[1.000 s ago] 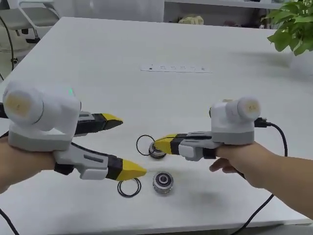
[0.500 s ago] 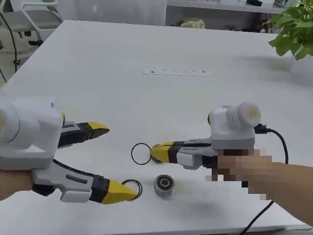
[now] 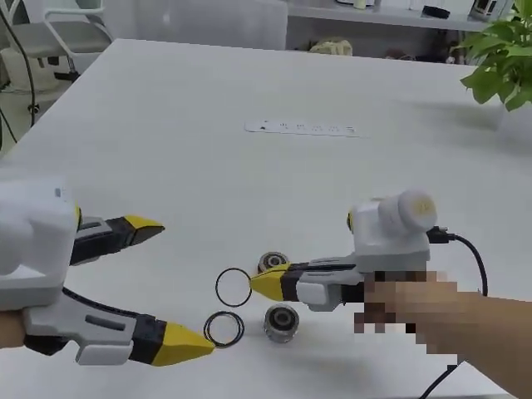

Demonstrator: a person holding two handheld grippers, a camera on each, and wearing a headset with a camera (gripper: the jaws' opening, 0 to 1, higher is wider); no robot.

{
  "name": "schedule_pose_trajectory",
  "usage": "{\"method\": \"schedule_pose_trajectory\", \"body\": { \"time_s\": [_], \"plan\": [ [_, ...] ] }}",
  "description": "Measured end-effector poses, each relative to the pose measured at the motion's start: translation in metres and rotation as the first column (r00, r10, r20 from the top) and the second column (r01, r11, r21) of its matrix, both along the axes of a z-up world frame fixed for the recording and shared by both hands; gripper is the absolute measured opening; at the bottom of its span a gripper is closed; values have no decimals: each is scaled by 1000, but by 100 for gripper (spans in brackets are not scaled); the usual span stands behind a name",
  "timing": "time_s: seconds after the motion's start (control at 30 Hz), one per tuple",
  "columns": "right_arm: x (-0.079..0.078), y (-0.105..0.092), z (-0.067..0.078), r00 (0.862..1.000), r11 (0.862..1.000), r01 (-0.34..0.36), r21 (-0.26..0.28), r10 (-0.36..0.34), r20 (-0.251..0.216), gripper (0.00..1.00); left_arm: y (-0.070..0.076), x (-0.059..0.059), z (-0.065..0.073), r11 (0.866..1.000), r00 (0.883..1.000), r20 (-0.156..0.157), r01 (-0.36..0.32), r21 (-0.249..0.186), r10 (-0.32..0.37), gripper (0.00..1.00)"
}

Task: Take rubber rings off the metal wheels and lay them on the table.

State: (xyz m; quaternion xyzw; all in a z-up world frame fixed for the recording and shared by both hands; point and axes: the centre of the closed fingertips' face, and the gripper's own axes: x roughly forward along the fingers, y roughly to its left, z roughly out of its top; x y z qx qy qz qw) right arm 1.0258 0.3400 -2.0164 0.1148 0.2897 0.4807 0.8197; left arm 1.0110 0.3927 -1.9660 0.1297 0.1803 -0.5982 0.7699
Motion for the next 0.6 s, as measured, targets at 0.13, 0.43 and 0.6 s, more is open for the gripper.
{"method": "schedule_pose_trajectory", "body": {
  "time_s": [0.13,0.43,0.6],
  "plan": [
    [-3,4,-3,1000,1000,-9,5,10,-24,0,4,2,1,1000,1000,-3,-13,-5,13,96],
    [-11,12,-14,997,999,-38,-5,37,-72,0,9,3,-2,1000,1000,-7,-29,-1,29,96],
    [-16,16,-20,994,998,-58,-16,57,-95,0,12,3,-3,999,999,-6,-32,3,32,96]
  ]
}}
